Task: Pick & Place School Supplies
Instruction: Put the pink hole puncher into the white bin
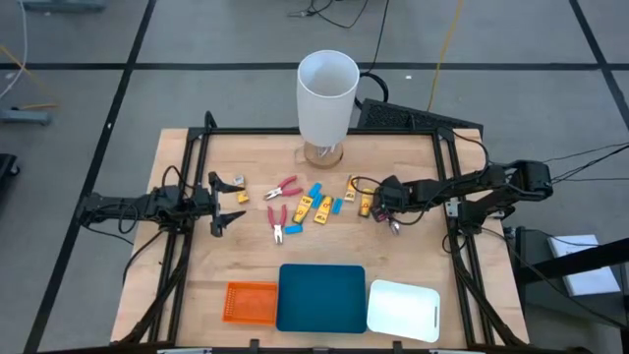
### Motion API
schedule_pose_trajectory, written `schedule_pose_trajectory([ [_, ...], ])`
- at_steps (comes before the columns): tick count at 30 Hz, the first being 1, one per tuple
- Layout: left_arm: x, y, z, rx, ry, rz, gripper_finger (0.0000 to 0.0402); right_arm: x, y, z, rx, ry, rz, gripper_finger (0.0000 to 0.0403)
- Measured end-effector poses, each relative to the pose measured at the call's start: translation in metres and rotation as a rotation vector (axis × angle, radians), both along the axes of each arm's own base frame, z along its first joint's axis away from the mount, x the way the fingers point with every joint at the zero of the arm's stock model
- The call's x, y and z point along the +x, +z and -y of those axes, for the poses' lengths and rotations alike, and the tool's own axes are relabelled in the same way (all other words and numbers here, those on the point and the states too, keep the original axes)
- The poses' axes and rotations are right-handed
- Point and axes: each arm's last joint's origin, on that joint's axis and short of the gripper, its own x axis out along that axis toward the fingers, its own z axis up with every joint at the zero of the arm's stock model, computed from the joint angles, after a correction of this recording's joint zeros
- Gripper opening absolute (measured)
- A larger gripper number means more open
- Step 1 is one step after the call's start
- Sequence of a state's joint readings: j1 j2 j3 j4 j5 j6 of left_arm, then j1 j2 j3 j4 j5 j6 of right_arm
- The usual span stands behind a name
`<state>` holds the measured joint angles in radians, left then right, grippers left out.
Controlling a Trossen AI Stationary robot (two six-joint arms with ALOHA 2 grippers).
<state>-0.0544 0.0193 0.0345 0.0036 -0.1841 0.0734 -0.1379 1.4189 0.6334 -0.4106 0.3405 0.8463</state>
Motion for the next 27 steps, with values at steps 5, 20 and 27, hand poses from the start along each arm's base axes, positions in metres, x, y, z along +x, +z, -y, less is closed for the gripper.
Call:
schedule_pose_trajectory([
  [5,0.000,0.000,0.000,0.000,0.000,0.000,0.0333,0.004,0.001,0.001,-0.023,0.043,0.024,0.0048],
  [20,0.000,0.000,0.000,0.000,0.000,0.000,0.0333,0.009,0.028,-0.002,-0.175,0.099,0.187,0.0044],
  [27,0.000,0.000,0.000,0.000,0.000,0.000,0.0333,0.005,0.058,-0.019,-0.283,0.175,0.325,0.0043],
])
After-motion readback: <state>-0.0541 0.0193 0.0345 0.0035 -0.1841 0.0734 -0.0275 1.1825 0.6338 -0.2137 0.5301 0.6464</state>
